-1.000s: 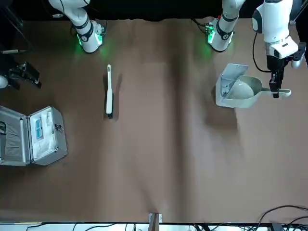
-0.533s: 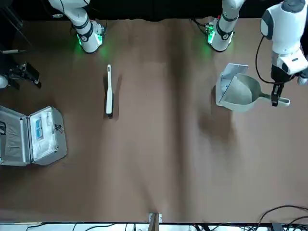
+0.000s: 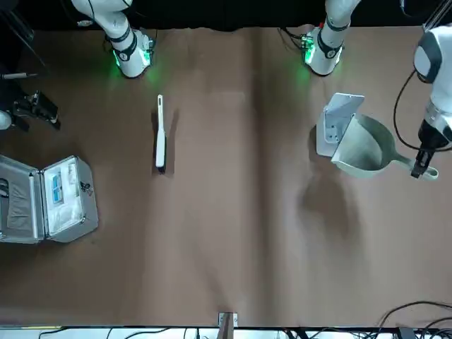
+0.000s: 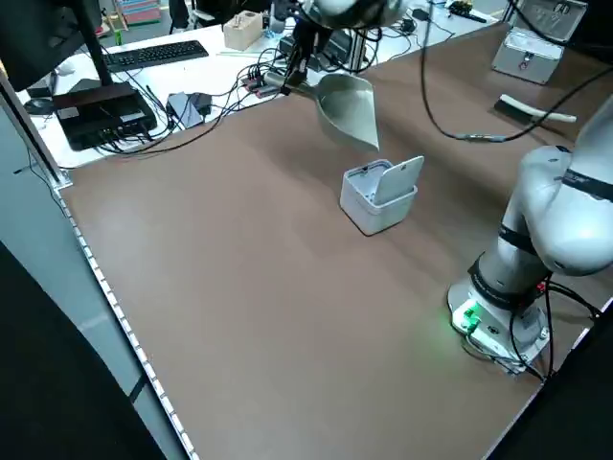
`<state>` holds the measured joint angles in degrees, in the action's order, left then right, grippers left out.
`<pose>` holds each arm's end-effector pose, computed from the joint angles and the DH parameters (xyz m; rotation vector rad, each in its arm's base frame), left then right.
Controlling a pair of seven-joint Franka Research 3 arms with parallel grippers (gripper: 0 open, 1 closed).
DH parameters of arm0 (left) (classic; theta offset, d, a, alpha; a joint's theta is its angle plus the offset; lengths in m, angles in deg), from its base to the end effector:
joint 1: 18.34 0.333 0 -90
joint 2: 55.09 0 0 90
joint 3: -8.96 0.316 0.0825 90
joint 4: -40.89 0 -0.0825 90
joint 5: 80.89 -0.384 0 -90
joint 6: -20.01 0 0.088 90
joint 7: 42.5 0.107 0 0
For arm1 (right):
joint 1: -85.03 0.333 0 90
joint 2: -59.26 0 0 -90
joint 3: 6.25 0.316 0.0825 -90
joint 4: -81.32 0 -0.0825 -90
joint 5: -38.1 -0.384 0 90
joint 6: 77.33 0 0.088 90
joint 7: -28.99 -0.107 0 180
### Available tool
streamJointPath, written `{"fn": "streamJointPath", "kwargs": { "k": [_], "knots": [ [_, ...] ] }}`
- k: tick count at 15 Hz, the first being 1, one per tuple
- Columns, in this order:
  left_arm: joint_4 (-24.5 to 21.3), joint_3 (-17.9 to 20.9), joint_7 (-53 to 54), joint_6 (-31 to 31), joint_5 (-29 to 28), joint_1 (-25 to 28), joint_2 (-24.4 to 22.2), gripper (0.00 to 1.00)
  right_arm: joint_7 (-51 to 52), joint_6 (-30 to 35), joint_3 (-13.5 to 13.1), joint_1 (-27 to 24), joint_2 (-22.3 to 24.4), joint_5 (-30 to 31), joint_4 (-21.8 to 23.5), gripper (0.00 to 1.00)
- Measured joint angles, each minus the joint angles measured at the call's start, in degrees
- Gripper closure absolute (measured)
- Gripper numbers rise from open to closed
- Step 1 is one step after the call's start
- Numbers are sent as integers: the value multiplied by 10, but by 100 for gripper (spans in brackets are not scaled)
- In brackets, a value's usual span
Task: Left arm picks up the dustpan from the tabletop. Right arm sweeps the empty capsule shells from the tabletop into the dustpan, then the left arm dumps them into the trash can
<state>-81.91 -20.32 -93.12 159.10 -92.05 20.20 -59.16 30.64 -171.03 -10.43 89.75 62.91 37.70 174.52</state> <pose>0.5505 0.0863 0.4671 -2.7197 -1.3387 -0.5933 0.5411 0.0045 0.6387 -3.1281 -0.0594 -0.1133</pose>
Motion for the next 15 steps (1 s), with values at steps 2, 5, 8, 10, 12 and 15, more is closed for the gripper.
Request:
{"fn": "streamJointPath", "kwargs": {
  "k": [2, 5, 8, 10, 12, 15],
  "knots": [
    [35, 68, 0, -20, -11, -71, 43, 67, 0, 0, 0, 0, 0, 0, 0, 1],
    [74, 146, 0, -32, -12, -145, 96, 67, 0, 0, 0, 0, 0, 0, 0, 1],
    [112, 200, -2, -42, -12, -184, 143, 67, 0, 0, 0, 0, 0, 0, 0, 1],
    [136, 229, -14, -46, -12, -204, 173, 67, 0, 0, 0, 0, 0, 0, 0, 1],
    [158, 248, -43, -47, -12, -218, 205, 67, 0, 0, 0, 0, 0, 0, 0, 1],
    [190, 260, -98, -48, -12, -225, 251, 67, 0, 0, 0, 0, 0, 0, 0, 1]
  ]
}}
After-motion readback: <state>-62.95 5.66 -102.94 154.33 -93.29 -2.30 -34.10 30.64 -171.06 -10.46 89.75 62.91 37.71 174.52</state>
